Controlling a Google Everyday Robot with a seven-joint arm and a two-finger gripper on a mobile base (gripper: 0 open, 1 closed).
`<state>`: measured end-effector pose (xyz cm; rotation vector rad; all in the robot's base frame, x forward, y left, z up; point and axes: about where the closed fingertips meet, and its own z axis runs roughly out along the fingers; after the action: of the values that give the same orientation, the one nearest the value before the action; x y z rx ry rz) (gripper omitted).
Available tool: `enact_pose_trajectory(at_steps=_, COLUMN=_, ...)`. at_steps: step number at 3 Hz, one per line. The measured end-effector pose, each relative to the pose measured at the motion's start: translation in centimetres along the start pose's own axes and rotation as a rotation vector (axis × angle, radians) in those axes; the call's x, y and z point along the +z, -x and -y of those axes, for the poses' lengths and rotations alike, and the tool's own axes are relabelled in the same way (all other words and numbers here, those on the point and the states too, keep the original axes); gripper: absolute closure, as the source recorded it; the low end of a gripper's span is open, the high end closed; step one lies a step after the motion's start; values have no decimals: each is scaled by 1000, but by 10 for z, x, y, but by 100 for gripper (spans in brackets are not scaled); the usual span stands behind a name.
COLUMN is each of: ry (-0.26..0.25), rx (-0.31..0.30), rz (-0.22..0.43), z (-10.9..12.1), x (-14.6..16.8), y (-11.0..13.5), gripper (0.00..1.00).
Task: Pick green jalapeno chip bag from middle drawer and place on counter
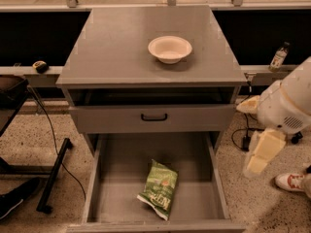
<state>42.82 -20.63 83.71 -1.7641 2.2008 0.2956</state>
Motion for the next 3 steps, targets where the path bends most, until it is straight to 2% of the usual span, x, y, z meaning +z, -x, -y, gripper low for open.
enact_pose_trajectory(at_steps=1, ry=-10, rx=-18, rz=24, z=-1, x=15, y=-7, gripper=0)
enact_pose_trajectory(at_steps=2, ry=19, rx=6, rz=92, z=9, x=36, y=-10, gripper=0)
enact_pose_trajectory(at_steps=3, ry=75, rx=36, rz=253, z=10, x=105, y=-11, gripper=0)
